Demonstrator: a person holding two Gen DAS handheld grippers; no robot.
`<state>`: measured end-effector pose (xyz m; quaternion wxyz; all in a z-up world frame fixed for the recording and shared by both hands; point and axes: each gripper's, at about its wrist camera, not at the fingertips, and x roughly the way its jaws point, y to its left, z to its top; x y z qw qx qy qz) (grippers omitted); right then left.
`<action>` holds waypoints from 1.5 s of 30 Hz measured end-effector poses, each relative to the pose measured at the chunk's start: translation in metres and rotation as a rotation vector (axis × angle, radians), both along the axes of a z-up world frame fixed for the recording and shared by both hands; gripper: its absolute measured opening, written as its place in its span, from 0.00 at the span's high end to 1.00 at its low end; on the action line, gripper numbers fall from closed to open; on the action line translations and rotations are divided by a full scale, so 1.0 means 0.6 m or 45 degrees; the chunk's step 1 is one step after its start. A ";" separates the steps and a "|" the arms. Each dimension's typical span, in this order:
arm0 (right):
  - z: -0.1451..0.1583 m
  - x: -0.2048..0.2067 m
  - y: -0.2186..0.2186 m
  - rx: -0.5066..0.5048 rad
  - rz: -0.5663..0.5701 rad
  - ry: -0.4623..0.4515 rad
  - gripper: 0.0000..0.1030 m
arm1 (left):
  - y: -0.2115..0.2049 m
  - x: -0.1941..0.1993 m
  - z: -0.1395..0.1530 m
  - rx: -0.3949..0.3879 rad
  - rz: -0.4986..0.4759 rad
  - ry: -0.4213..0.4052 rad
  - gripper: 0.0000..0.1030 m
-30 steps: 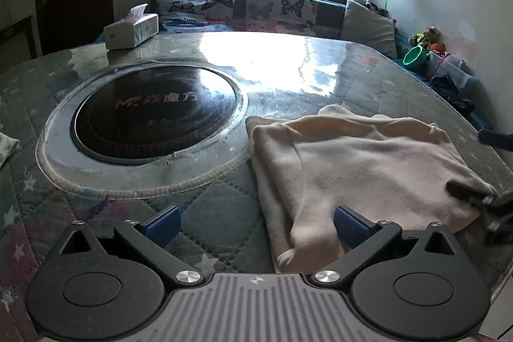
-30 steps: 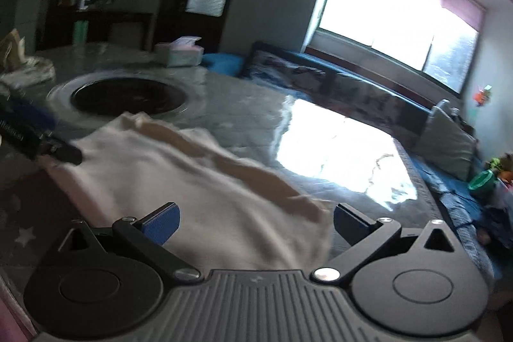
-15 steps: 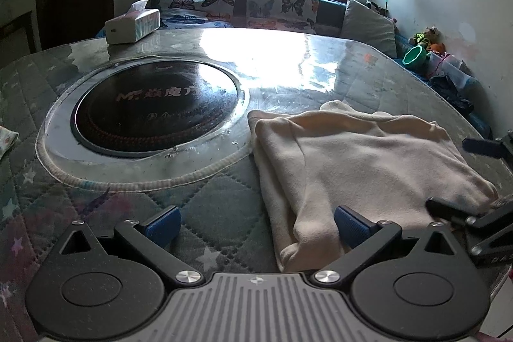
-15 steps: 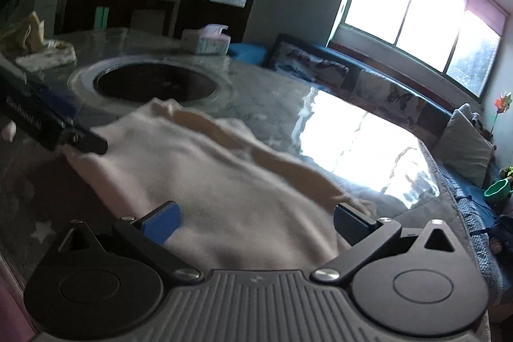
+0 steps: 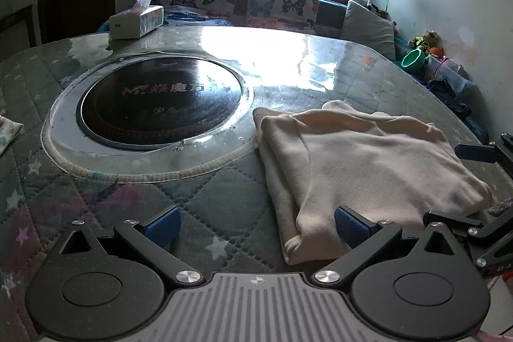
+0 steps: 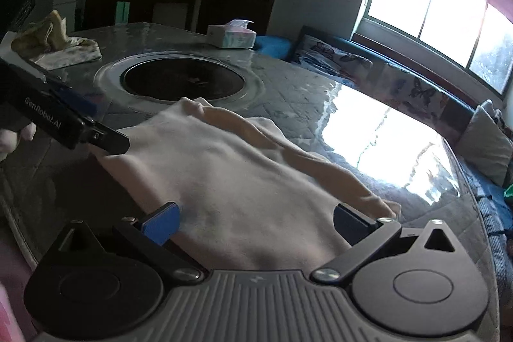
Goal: Fold clothes
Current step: 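Move both open grippers to the edge of the cream folded shirt, then grasp the shirt edge with the right gripper while the left gripper grasps beside it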
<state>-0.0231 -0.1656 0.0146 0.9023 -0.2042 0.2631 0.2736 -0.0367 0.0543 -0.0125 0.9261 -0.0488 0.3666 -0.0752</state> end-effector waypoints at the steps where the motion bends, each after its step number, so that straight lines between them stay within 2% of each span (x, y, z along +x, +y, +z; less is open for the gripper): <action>1: 0.004 -0.002 0.001 0.002 0.004 -0.008 0.00 | 0.001 -0.002 0.003 -0.004 0.005 -0.011 0.00; 4: 0.020 -0.004 0.001 0.033 0.017 -0.018 0.00 | 0.003 -0.004 0.003 -0.005 0.017 -0.010 0.00; 10: 0.025 0.003 0.014 0.079 0.036 0.052 0.00 | 0.003 -0.004 -0.005 0.012 0.033 0.009 0.00; 14: 0.031 -0.008 0.029 0.054 0.098 0.023 0.01 | 0.005 -0.012 0.008 0.016 0.024 -0.023 0.00; 21: 0.045 -0.035 0.079 -0.024 0.284 -0.005 0.08 | 0.044 -0.012 0.031 -0.003 0.112 -0.064 0.00; 29: 0.033 -0.059 0.144 -0.133 0.457 -0.025 0.17 | 0.075 0.002 0.028 -0.111 0.180 0.004 0.00; 31: 0.028 -0.063 0.159 -0.157 0.490 -0.022 0.25 | 0.076 0.005 0.026 -0.132 0.188 0.018 0.00; 35: 0.015 -0.060 0.182 -0.202 0.511 -0.009 0.31 | 0.078 0.010 0.028 -0.207 0.178 0.037 0.00; 37: 0.008 -0.056 0.192 -0.218 0.513 0.007 0.44 | 0.078 0.014 0.028 -0.244 0.175 0.053 0.00; 41: -0.003 -0.051 0.203 -0.245 0.504 0.021 0.49 | 0.079 0.024 0.024 -0.337 0.171 0.103 0.00; 43: -0.005 -0.047 0.203 -0.245 0.500 0.029 0.63 | 0.077 0.027 0.023 -0.376 0.170 0.122 0.00; 45: 0.001 -0.040 0.197 -0.208 0.481 0.048 0.71 | 0.074 0.031 0.022 -0.410 0.163 0.136 0.00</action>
